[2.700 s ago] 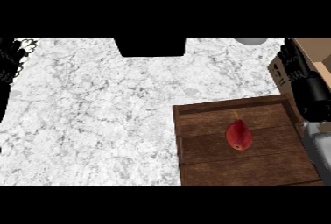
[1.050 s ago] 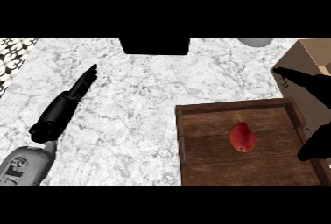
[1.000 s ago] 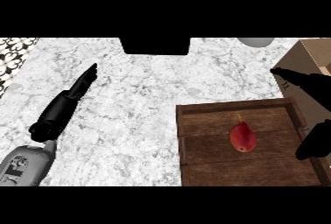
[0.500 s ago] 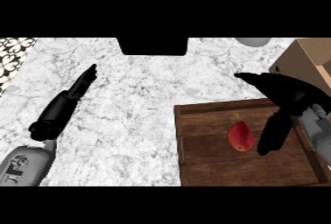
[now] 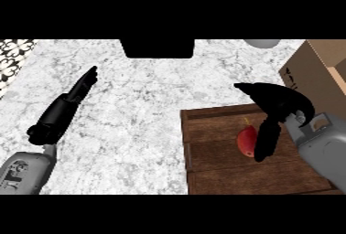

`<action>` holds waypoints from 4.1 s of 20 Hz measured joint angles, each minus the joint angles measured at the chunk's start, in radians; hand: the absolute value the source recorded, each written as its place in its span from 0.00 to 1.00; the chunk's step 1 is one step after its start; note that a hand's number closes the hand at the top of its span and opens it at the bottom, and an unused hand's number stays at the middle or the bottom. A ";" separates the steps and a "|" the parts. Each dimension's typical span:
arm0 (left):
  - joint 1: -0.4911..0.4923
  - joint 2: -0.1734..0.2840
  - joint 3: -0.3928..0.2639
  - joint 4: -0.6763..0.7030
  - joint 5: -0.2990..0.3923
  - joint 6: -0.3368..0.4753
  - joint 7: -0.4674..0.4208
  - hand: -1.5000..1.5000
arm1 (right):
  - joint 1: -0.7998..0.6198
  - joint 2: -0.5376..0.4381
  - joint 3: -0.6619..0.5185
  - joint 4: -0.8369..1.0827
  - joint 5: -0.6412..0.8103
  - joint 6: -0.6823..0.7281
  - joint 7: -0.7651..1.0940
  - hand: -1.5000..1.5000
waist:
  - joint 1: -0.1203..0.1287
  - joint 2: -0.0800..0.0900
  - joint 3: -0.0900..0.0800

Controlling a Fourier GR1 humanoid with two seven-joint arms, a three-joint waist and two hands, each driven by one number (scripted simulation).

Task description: Pick the pear from the tray and place it in the cardboard box

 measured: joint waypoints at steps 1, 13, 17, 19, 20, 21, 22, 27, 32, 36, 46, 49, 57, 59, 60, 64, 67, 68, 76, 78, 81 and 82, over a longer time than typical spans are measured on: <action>0.005 -0.001 -0.001 -0.023 0.001 -0.002 0.016 0.50 | 0.000 0.007 0.003 0.018 0.020 0.001 -0.008 0.00 | 0.002 0.000 0.000; 0.014 -0.017 0.031 -0.065 -0.012 -0.030 0.055 0.50 | 0.049 0.077 0.023 0.114 0.190 0.017 -0.049 0.00 | -0.001 0.000 0.001; 0.025 -0.032 0.036 -0.054 -0.032 -0.035 0.030 0.50 | 0.075 0.097 0.016 0.138 0.244 0.030 -0.069 0.00 | -0.002 0.001 0.001; 0.024 -0.032 0.049 -0.052 -0.034 -0.049 0.031 0.50 | 0.089 0.103 -0.010 0.141 0.257 0.048 -0.088 0.00 | -0.002 0.001 0.001; 0.021 -0.044 0.045 -0.050 -0.043 -0.046 0.036 0.50 | 0.098 0.107 -0.020 0.152 0.273 0.056 -0.106 0.00 | -0.002 0.001 0.001; 0.025 -0.051 0.043 -0.056 -0.049 -0.046 0.038 0.50 | 0.103 0.124 -0.028 0.150 0.281 0.058 -0.104 0.00 | -0.002 0.001 0.001; 0.034 -0.054 0.046 -0.070 -0.053 -0.047 0.042 0.50 | 0.108 0.133 -0.037 0.165 0.301 0.062 -0.116 0.00 | -0.001 0.001 0.001; 0.016 -0.079 0.055 -0.067 -0.075 -0.048 0.054 0.50 | 0.139 0.186 -0.057 0.188 0.363 0.071 -0.129 0.00 | -0.002 0.001 0.001; 0.028 -0.077 0.073 -0.080 -0.075 -0.074 0.057 0.50 | 0.175 0.205 -0.060 0.218 0.446 0.073 -0.142 0.00 | -0.002 0.001 0.001; 0.025 -0.092 0.085 -0.092 -0.085 -0.081 0.075 0.50 | 0.212 0.235 -0.079 0.229 0.504 0.080 -0.164 0.00 | -0.002 0.000 0.001; 0.049 -0.104 0.114 -0.082 -0.109 -0.118 0.029 0.50 | 0.238 0.231 -0.119 0.247 0.644 0.058 -0.341 1.00 | -0.002 -0.009 -0.007; 0.056 -0.107 0.123 -0.075 -0.108 -0.128 0.020 0.50 | 0.255 0.223 -0.103 0.240 0.709 0.009 -0.399 1.00 | -0.003 -0.011 -0.009; 0.016 -0.126 0.105 -0.070 -0.116 -0.139 0.025 0.50 | 0.068 0.293 -0.255 0.520 0.766 -0.230 -0.499 1.00 | 0.038 0.011 -0.003; 0.007 -0.131 0.099 -0.071 -0.119 -0.140 0.030 0.50 | 0.006 0.304 -0.295 0.614 0.781 -0.310 -0.529 1.00 | 0.050 0.017 0.000; 0.005 -0.129 0.099 -0.069 -0.118 -0.144 0.030 0.50 | -0.024 0.309 -0.310 0.657 0.791 -0.351 -0.547 1.00 | 0.053 0.019 0.001; -0.003 -0.135 0.096 -0.066 -0.123 -0.142 0.035 0.50 | -0.131 0.305 -0.346 0.804 0.847 -0.501 -0.628 1.00 | 0.056 0.021 0.002; 0.006 -0.137 0.097 -0.078 -0.131 -0.135 0.041 0.50 | -0.207 0.312 -0.338 0.874 0.906 -0.578 -0.651 1.00 | 0.048 0.016 0.002; 0.010 -0.138 0.099 -0.073 -0.132 -0.135 0.033 0.50 | -0.236 0.316 -0.334 0.898 0.926 -0.597 -0.652 1.00 | 0.045 0.015 0.002; 0.015 -0.138 0.117 -0.058 -0.137 -0.129 0.032 0.50 | -0.399 0.292 -0.405 0.930 0.995 -0.717 -0.511 1.00 | 0.018 0.005 0.001; 0.027 -0.136 0.118 -0.082 -0.131 -0.134 0.052 0.50 | -0.399 0.275 -0.438 0.923 1.000 -0.768 -0.460 1.00 | 0.014 0.002 0.001; 0.029 -0.137 0.123 -0.093 -0.130 -0.133 0.058 0.50 | -0.412 0.235 -0.482 0.917 1.012 -0.815 -0.386 1.00 | 0.007 0.001 0.001; 0.030 -0.136 0.126 -0.089 -0.128 -0.136 0.055 0.50 | -0.416 0.221 -0.495 0.924 1.017 -0.824 -0.370 1.00 | 0.006 0.002 0.001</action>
